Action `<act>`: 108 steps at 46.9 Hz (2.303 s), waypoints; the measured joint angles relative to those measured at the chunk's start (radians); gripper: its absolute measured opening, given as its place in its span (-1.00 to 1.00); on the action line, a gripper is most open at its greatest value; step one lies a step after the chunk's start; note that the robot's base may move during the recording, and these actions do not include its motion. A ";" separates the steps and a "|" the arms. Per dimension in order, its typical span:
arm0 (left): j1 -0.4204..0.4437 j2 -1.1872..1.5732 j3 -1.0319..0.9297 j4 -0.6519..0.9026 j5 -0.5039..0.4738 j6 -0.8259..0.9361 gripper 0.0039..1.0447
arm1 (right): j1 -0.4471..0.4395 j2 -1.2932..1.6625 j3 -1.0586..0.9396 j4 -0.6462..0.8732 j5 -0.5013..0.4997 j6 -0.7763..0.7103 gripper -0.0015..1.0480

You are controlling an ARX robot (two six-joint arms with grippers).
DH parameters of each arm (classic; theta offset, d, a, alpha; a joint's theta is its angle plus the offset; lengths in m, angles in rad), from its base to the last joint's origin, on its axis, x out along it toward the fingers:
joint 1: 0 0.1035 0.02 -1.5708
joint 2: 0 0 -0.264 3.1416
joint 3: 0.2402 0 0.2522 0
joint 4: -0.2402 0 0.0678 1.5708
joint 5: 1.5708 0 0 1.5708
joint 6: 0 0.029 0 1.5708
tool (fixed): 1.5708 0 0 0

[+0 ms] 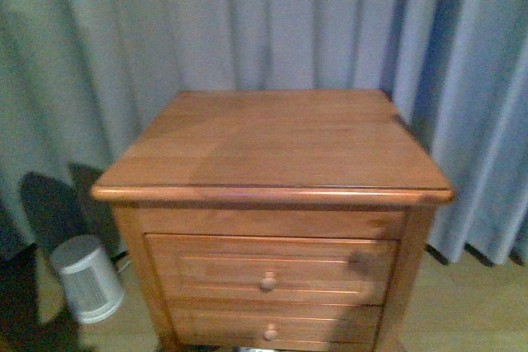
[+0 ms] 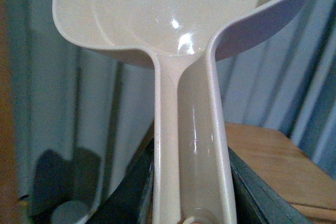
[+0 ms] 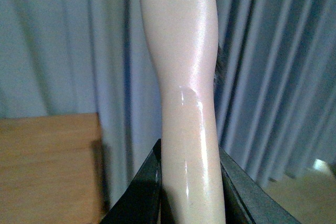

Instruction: Clean up trash

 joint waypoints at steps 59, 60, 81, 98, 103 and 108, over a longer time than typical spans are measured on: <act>0.003 -0.003 -0.003 0.000 -0.010 -0.003 -0.47 | 0.004 0.002 -0.001 0.002 -0.014 -0.009 -0.60; 0.003 -0.002 -0.003 0.000 -0.011 -0.003 -0.47 | 0.004 0.003 -0.001 0.002 -0.014 -0.010 -0.60; 0.008 -0.003 -0.003 0.000 -0.032 -0.008 -0.47 | 0.009 0.011 -0.001 0.002 -0.031 -0.018 -0.60; -0.097 0.436 0.352 -0.512 0.119 0.534 -0.47 | 0.002 0.005 -0.001 0.002 -0.011 -0.018 -0.60; -0.121 0.578 0.424 -0.469 0.101 0.702 -0.47 | 0.002 0.005 -0.001 0.002 -0.011 -0.018 -0.60; -0.134 0.676 0.451 -0.446 0.091 0.838 -0.47 | 0.002 0.005 -0.001 0.002 -0.011 -0.018 -0.60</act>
